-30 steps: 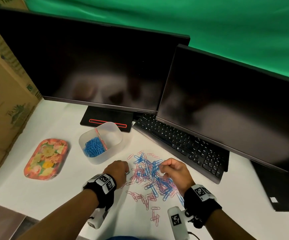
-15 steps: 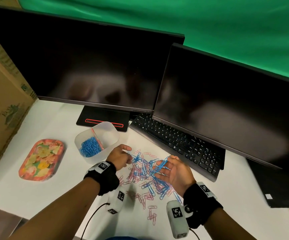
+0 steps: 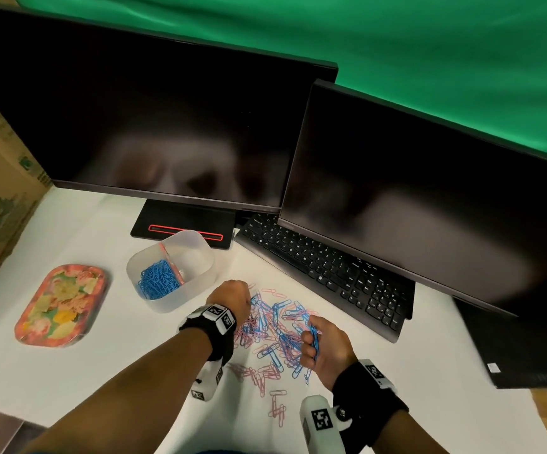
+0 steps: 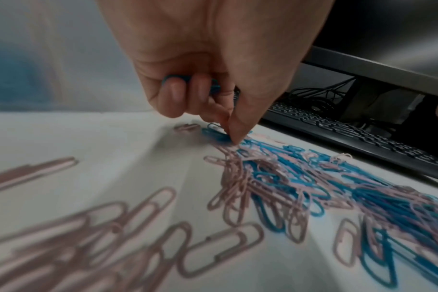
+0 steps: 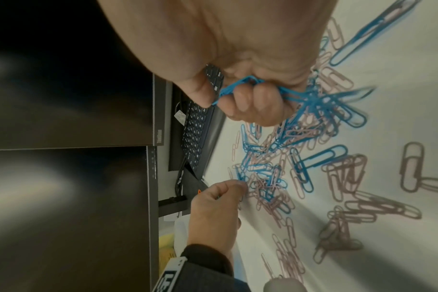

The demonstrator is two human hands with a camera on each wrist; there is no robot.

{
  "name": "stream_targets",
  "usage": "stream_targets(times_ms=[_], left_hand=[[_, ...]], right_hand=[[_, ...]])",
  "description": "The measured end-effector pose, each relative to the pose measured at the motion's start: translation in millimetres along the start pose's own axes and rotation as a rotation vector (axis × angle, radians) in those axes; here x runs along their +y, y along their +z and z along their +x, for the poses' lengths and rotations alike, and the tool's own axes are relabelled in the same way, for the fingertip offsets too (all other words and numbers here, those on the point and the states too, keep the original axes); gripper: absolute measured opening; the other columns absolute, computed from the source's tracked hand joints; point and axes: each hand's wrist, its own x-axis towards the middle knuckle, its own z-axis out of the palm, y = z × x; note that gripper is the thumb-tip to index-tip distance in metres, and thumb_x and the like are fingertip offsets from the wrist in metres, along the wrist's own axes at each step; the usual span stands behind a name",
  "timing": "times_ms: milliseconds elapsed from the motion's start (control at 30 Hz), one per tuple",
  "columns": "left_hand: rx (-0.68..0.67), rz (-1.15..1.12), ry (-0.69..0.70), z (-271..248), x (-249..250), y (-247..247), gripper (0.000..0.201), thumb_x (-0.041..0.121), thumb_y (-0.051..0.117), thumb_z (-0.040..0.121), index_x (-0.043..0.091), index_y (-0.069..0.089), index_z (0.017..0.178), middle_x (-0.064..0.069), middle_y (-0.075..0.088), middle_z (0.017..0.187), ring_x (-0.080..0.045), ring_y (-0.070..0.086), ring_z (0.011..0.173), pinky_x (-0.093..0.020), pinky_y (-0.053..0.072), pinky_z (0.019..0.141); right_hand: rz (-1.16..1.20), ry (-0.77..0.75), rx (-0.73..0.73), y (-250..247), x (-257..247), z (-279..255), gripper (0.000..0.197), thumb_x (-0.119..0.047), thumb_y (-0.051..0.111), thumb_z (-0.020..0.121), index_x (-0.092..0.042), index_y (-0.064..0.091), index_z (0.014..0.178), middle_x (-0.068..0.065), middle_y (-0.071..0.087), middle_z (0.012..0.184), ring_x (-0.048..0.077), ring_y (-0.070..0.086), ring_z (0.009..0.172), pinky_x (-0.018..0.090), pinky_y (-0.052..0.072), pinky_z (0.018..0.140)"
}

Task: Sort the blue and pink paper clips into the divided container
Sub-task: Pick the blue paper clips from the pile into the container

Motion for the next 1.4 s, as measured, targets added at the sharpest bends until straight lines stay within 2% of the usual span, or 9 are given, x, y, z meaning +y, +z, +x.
stream_targets(times_ms=[300, 433, 533, 733, 933, 1167, 1233, 1300, 1400], left_hand=[[0.082, -0.494, 0.031, -29.2, -13.5, -27.1, 0.022, 0.015, 0.064, 0.085, 0.026, 0.058, 0.067, 0.009, 0.064, 0.076, -0.016, 0.059, 0.080, -0.020, 0.041, 0.074], [0.115, -0.774, 0.030, -54.0, -25.4, -57.4, 0.010, 0.014, 0.065, 0.086, 0.018, 0.065, 0.077, 0.004, 0.068, 0.086, -0.014, 0.060, 0.075, -0.026, 0.044, 0.073], [0.177, -0.900, 0.004, -69.0, -37.8, -81.8, 0.015, 0.013, 0.065, 0.086, 0.022, 0.066, 0.074, 0.007, 0.064, 0.077, -0.010, 0.051, 0.063, -0.027, 0.040, 0.064], [0.304, -0.953, -0.100, -74.5, -86.6, -121.2, 0.011, 0.007, 0.061, 0.087, 0.012, 0.064, 0.078, -0.002, 0.058, 0.068, -0.015, 0.050, 0.060, -0.025, 0.039, 0.058], [0.182, -0.796, -0.218, -58.5, -116.2, -134.4, 0.005, 0.013, 0.060, 0.089, 0.011, 0.060, 0.084, -0.003, 0.049, 0.064, -0.018, 0.042, 0.056, -0.024, 0.036, 0.052], [0.190, -0.603, -0.287, -54.3, -119.8, -137.1, 0.015, 0.019, 0.057, 0.086, 0.023, 0.053, 0.073, 0.001, 0.056, 0.073, -0.021, 0.053, 0.073, -0.026, 0.038, 0.057], [0.181, -0.750, -0.329, -54.7, -122.4, -137.7, 0.004, 0.016, 0.054, 0.086, 0.019, 0.057, 0.087, -0.006, 0.061, 0.080, -0.022, 0.058, 0.071, -0.024, 0.044, 0.054], [0.190, -0.922, -0.364, -54.6, -126.4, -138.0, 0.014, 0.010, 0.051, 0.086, 0.013, 0.056, 0.099, -0.011, 0.063, 0.085, -0.023, 0.062, 0.071, -0.029, 0.053, 0.055], [0.210, -1.112, -0.389, -53.2, -131.7, -140.5, 0.013, 0.004, 0.048, 0.087, 0.013, 0.055, 0.093, -0.014, 0.062, 0.084, -0.028, 0.063, 0.073, -0.044, 0.059, 0.077]], right_hand=[[-0.177, -0.153, -0.102, 17.7, -11.9, -9.1, 0.003, -0.010, 0.049, 0.094, -0.011, 0.050, 0.091, 0.002, 0.041, 0.059, 0.015, 0.030, 0.046, 0.025, 0.022, 0.046], [-0.307, -0.250, -0.234, 45.8, -23.2, -19.8, 0.008, -0.004, 0.050, 0.093, -0.011, 0.053, 0.089, 0.002, 0.045, 0.059, 0.014, 0.034, 0.047, 0.024, 0.025, 0.044], [-0.420, -0.307, -0.323, 80.3, -32.6, -28.2, 0.009, -0.004, 0.051, 0.092, -0.012, 0.056, 0.092, 0.001, 0.046, 0.060, 0.013, 0.036, 0.048, 0.024, 0.027, 0.044], [-0.600, -0.417, -0.540, 181.8, -46.5, -42.7, 0.023, -0.003, 0.043, 0.094, -0.015, 0.057, 0.080, 0.004, 0.042, 0.060, 0.015, 0.035, 0.048, 0.025, 0.027, 0.046], [-0.680, -0.468, -0.657, 264.1, -45.7, -49.5, 0.030, 0.001, 0.035, 0.096, -0.009, 0.058, 0.080, 0.006, 0.041, 0.061, 0.018, 0.035, 0.049, 0.029, 0.033, 0.049], [-0.782, -0.471, -0.636, 299.1, -36.5, -38.6, 0.030, 0.004, 0.031, 0.094, -0.005, 0.059, 0.087, 0.006, 0.040, 0.060, 0.017, 0.034, 0.049, 0.028, 0.029, 0.050], [-0.809, -0.475, -0.630, 301.6, -34.4, -35.7, 0.029, 0.003, 0.032, 0.094, -0.006, 0.059, 0.088, 0.006, 0.043, 0.060, 0.019, 0.040, 0.051, 0.029, 0.037, 0.053], [-0.855, -0.478, -0.608, 303.6, -32.8, -33.2, 0.030, 0.003, 0.034, 0.093, -0.010, 0.060, 0.085, 0.006, 0.047, 0.061, 0.019, 0.048, 0.053, 0.030, 0.044, 0.058], [-0.892, -0.479, -0.595, 305.7, -30.7, -27.7, 0.028, 0.009, 0.037, 0.088, -0.006, 0.060, 0.086, 0.009, 0.053, 0.060, 0.022, 0.054, 0.056, 0.034, 0.049, 0.067]])
